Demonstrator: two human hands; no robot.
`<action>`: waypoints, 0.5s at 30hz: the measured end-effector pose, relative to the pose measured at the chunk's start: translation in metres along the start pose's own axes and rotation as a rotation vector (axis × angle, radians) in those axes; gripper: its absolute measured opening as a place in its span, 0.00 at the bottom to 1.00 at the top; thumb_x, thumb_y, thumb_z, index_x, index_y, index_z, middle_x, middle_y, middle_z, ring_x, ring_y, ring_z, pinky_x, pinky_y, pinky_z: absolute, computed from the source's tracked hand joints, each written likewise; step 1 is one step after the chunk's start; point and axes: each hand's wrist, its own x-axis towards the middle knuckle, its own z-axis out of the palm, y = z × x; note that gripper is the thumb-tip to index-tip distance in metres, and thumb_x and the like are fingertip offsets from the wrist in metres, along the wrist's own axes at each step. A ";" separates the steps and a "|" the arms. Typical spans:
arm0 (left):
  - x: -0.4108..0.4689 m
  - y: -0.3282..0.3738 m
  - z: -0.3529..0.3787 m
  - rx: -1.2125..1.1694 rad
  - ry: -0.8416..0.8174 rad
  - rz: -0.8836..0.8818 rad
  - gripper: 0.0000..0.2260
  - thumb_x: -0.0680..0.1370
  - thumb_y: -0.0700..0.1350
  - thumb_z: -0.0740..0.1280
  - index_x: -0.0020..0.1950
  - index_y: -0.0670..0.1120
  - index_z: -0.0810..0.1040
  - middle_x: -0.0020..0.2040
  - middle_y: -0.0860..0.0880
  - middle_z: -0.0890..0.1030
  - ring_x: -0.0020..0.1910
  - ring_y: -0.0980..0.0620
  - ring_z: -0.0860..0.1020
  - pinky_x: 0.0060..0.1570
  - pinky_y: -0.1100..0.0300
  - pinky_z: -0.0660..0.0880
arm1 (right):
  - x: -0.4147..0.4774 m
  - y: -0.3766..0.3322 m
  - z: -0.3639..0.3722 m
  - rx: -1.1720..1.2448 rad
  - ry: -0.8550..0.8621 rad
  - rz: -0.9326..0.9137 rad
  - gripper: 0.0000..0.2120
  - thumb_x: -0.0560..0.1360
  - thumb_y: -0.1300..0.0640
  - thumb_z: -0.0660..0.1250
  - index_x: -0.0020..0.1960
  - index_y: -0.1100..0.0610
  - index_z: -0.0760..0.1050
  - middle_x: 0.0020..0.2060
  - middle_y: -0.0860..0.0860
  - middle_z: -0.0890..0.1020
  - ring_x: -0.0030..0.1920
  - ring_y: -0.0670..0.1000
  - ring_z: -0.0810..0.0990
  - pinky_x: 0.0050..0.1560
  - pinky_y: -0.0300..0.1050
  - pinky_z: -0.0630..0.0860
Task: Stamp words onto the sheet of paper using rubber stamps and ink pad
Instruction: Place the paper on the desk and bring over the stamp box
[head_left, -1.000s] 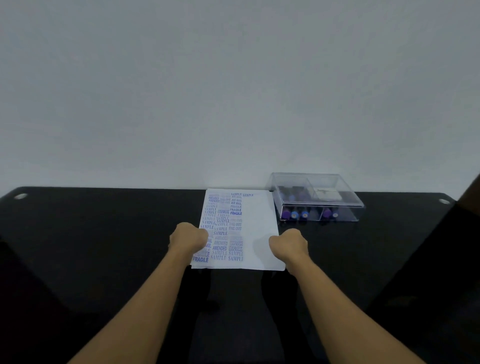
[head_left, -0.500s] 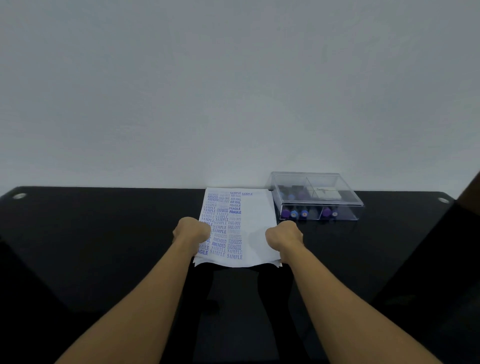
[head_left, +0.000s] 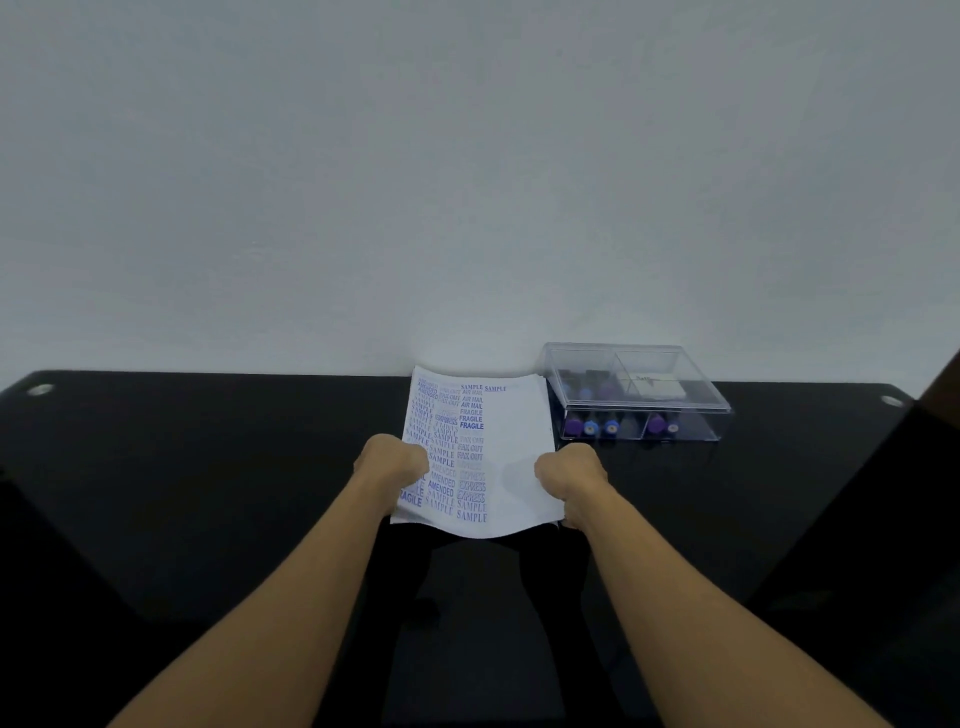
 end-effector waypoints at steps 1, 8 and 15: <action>0.001 -0.001 -0.001 -0.009 -0.001 0.014 0.04 0.75 0.37 0.66 0.48 0.38 0.79 0.46 0.42 0.83 0.43 0.43 0.83 0.51 0.45 0.81 | 0.000 0.001 -0.001 0.005 0.004 -0.011 0.13 0.72 0.63 0.63 0.56 0.63 0.76 0.52 0.59 0.81 0.48 0.61 0.82 0.51 0.55 0.82; -0.017 -0.005 -0.008 -0.146 -0.151 -0.015 0.05 0.79 0.32 0.61 0.49 0.34 0.76 0.44 0.38 0.83 0.42 0.41 0.84 0.44 0.45 0.82 | -0.006 0.009 -0.014 0.086 -0.076 -0.026 0.05 0.75 0.66 0.60 0.48 0.61 0.75 0.49 0.59 0.81 0.47 0.61 0.82 0.39 0.56 0.84; -0.032 -0.007 -0.005 -0.005 -0.302 0.108 0.15 0.80 0.36 0.53 0.54 0.45 0.79 0.42 0.46 0.86 0.41 0.46 0.85 0.34 0.55 0.81 | -0.018 0.011 -0.014 -0.056 -0.271 -0.130 0.14 0.76 0.66 0.53 0.51 0.64 0.76 0.33 0.58 0.82 0.28 0.53 0.77 0.25 0.41 0.72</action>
